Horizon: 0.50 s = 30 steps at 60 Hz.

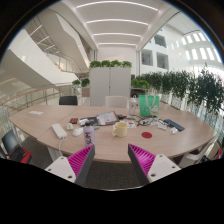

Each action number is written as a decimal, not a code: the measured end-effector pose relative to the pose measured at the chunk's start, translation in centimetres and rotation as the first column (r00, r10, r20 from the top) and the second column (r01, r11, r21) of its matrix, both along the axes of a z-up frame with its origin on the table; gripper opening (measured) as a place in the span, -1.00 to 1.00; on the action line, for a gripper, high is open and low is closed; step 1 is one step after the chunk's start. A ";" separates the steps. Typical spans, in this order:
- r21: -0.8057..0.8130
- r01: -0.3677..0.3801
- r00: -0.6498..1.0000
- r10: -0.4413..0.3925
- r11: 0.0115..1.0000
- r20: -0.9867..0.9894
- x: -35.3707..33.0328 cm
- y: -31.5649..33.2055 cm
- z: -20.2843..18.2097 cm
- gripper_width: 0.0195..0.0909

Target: Pour water

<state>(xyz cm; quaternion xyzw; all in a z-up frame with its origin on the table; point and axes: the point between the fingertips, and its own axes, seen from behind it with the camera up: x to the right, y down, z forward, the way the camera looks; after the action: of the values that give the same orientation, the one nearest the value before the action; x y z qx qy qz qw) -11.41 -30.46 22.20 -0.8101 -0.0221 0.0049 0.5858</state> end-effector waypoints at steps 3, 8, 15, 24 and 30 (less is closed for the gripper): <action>0.007 -0.036 0.999 0.036 0.999 -0.027 -0.3 0.6 -0.7 0.59; 0.029 -0.067 0.996 0.069 0.997 -0.058 -6.9 6.8 -5.9 0.59; 0.068 -0.118 0.989 0.123 0.991 -0.080 -12.2 13.6 -9.7 0.57; 0.080 -0.092 0.993 0.098 0.993 -0.065 -14.6 22.2 -13.6 0.57; 0.098 -0.049 0.995 0.057 0.994 -0.082 -14.6 26.7 -14.4 0.58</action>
<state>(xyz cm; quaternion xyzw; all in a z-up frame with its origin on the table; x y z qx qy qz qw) -25.97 -3.80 7.85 -0.7793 -0.0191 0.0537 0.6241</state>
